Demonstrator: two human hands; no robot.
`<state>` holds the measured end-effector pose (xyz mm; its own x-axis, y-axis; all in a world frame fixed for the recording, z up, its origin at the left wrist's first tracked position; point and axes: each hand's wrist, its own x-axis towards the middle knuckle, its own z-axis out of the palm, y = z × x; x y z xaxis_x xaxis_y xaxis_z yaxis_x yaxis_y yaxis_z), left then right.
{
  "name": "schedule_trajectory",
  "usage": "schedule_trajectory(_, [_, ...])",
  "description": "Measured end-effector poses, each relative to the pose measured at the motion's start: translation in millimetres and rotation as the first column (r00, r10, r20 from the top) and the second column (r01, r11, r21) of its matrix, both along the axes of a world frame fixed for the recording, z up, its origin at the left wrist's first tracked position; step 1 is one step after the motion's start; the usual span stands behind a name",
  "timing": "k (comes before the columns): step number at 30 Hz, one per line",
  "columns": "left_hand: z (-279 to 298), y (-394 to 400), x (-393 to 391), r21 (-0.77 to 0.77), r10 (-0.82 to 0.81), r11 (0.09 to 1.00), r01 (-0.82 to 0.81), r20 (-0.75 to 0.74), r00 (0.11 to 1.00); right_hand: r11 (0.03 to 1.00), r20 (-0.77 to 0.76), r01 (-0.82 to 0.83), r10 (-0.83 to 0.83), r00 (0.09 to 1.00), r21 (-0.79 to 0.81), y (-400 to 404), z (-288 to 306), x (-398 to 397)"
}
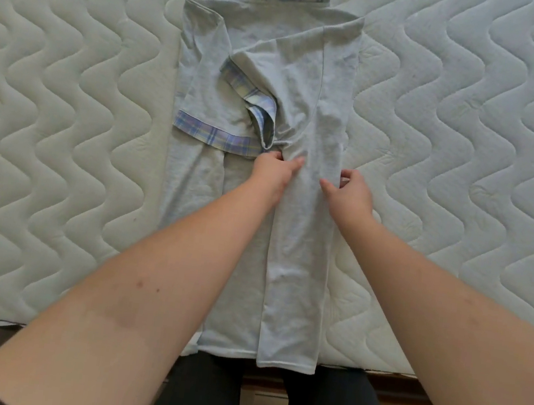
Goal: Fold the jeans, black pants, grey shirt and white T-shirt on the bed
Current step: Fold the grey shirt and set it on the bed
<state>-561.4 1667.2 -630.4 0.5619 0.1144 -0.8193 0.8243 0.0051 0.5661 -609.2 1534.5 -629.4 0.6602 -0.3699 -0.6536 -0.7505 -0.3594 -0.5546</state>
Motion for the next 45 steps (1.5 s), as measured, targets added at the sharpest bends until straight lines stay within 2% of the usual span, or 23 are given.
schedule_trajectory(4, [-5.3,5.9,1.6,0.297,-0.138,0.95,0.093,0.133,0.981,0.995,-0.068,-0.051,0.046,0.997,-0.083,-7.8,-5.2,9.0])
schedule_trajectory(9, [-6.8,13.5,3.8,0.404,-0.192,0.909,0.106,0.179,0.965,0.998,-0.003,0.004,-0.004,1.0,-0.064,-9.3,-4.3,17.4])
schedule_trajectory(12, [-3.0,13.2,10.2,0.455,-0.22,0.881,0.132,0.146,0.965,0.998,0.012,0.01,-0.009,1.0,-0.065,-9.4,-3.1,37.6])
schedule_trajectory(15, [10.7,13.0,10.1,0.556,-0.321,0.803,0.213,0.103,0.941,0.992,-0.005,-0.007,0.006,1.0,-0.13,-14.1,-2.0,55.3])
schedule_trajectory(18, [29.3,23.0,5.1,0.66,-0.424,0.736,0.151,0.276,0.863,0.987,0.061,0.012,-0.002,0.998,-0.159,-14.6,2.5,68.5])
schedule_trajectory(20, [40.5,33.1,13.4,0.641,-0.436,0.764,0.078,0.422,0.795,0.978,0.168,0.004,0.032,0.985,-0.209,-11.4,5.4,75.7])
schedule_trajectory(22, [41.6,42.9,36.9,0.651,-0.435,0.759,0.004,0.504,0.746,0.958,0.251,-0.061,0.134,0.959,-0.28,-7.2,7.4,82.6])
schedule_trajectory(23, [38.4,46.9,53.4,0.673,-0.432,0.74,-0.013,0.49,0.757,0.944,0.271,-0.111,0.201,0.941,-0.311,-4.8,8.3,86.2])
schedule_trajectory(25, [26.8,56.4,89.4,0.713,-0.372,0.7,0.036,0.32,0.871,0.907,0.283,-0.234,0.34,0.897,-0.35,1.1,9.9,93.5])
schedule_trajectory(26, [20.3,61.4,105.9,0.7,-0.312,0.709,0.088,0.199,0.929,0.886,0.281,-0.298,0.406,0.87,-0.357,4.4,10.5,96.6])
schedule_trajectory(28, [9.6,71.3,130.7,0.6,-0.234,0.783,0.165,0.038,0.972,0.838,0.264,-0.411,0.513,0.817,-0.359,11.0,10.3,101.2])
schedule_trajectory(29, [5.8,75.3,138.6,0.55,-0.222,0.817,0.172,0.025,0.975,0.815,0.251,-0.453,0.552,0.795,-0.361,14.1,9.8,102.2])
schedule_trajectory(33, [5.7,84.8,156.3,0.417,-0.214,0.898,0.141,0.133,0.968,0.779,0.206,-0.521,0.606,0.768,-0.348,23.1,7.4,103.9])
schedule_trajectory(35, [8.9,86.5,162.0,0.455,-0.333,0.856,0.246,0.121,0.935,0.775,0.202,-0.525,0.611,0.766,-0.352,27.5,6.5,102.8])
schedule_trajectory(37, [12.0,86.8,166.6,0.582,-0.454,0.737,0.343,0.051,0.89,0.774,0.199,-0.526,0.611,0.766,-0.352,30.7,5.7,102.3])
schedule_trajectory(38, [15.0,85.4,168.1,0.61,-0.478,0.708,0.356,0.042,0.877,0.777,0.197,-0.524,0.607,0.77,-0.348,31.6,5.5,102.1])
schedule_trajectory(39, [18.7,83.4,168.9,0.603,-0.492,0.714,0.357,0.068,0.868,0.782,0.199,-0.518,0.601,0.774,-0.347,32.1,5.4,102.0])
schedule_trajectory(42, [29.8,78.3,167.0,0.487,-0.48,0.81,0.326,0.233,0.846,0.796,0.243,-0.492,0.586,0.773,-0.352,34.7,5.2,103.0])
schedule_trajectory(45, [40.2,80.3,165.0,0.545,-0.466,0.81,0.218,0.371,0.803,0.759,0.21,-0.567,0.641,0.739,-0.32,41.3,0.6,104.7])
